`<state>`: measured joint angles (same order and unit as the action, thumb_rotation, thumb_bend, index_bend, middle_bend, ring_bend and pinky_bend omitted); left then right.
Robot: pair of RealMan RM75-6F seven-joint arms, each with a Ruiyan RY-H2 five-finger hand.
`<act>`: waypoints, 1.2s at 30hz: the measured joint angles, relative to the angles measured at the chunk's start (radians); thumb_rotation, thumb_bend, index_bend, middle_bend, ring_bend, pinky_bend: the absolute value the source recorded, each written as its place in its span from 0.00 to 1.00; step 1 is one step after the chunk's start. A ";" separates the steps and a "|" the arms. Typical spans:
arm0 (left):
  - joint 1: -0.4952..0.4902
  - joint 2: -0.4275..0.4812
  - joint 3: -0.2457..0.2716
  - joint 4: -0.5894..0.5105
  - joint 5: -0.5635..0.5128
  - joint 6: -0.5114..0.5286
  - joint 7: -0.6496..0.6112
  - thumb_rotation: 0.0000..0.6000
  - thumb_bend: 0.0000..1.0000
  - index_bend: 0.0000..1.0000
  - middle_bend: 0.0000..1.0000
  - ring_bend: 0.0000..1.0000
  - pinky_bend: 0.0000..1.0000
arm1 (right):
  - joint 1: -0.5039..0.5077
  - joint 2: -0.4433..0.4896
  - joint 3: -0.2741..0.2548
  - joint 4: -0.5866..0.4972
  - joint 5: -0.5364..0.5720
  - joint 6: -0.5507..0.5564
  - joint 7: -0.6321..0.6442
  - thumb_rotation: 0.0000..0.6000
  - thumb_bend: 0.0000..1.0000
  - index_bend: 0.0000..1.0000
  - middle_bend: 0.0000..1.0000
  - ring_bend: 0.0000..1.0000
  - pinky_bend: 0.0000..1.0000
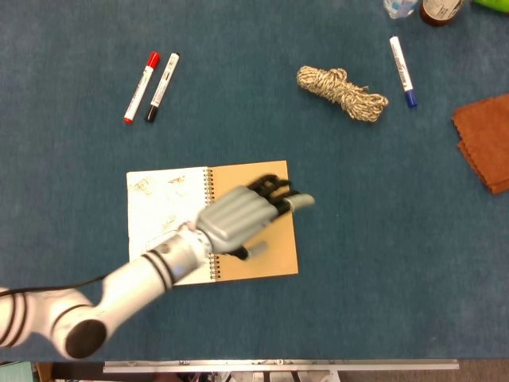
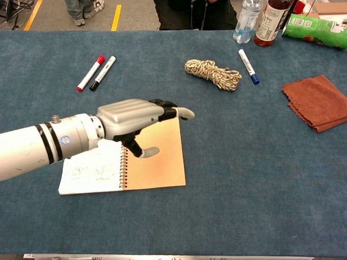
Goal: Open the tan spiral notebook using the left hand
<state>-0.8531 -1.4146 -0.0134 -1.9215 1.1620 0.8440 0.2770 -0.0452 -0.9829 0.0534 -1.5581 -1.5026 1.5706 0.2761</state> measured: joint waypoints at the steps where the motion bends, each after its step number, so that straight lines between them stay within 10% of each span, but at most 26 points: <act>1: 0.015 0.016 0.005 -0.004 0.013 0.017 -0.009 1.00 0.37 0.05 0.11 0.00 0.01 | 0.003 0.001 0.000 -0.001 0.000 -0.006 0.000 1.00 0.18 0.22 0.20 0.15 0.28; 18: 0.335 0.235 0.127 0.050 0.173 0.377 -0.162 1.00 0.37 0.08 0.11 0.00 0.01 | 0.063 0.008 0.002 -0.050 -0.001 -0.096 -0.065 1.00 0.18 0.22 0.20 0.15 0.28; 36: 0.658 0.216 0.096 0.247 0.181 0.705 -0.267 1.00 0.37 0.10 0.11 0.00 0.01 | 0.119 0.006 0.025 -0.136 0.020 -0.150 -0.176 1.00 0.18 0.22 0.22 0.15 0.28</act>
<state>-0.1948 -1.1990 0.0829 -1.6743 1.3429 1.5489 0.0096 0.0735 -0.9769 0.0781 -1.6940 -1.4827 1.4203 0.0998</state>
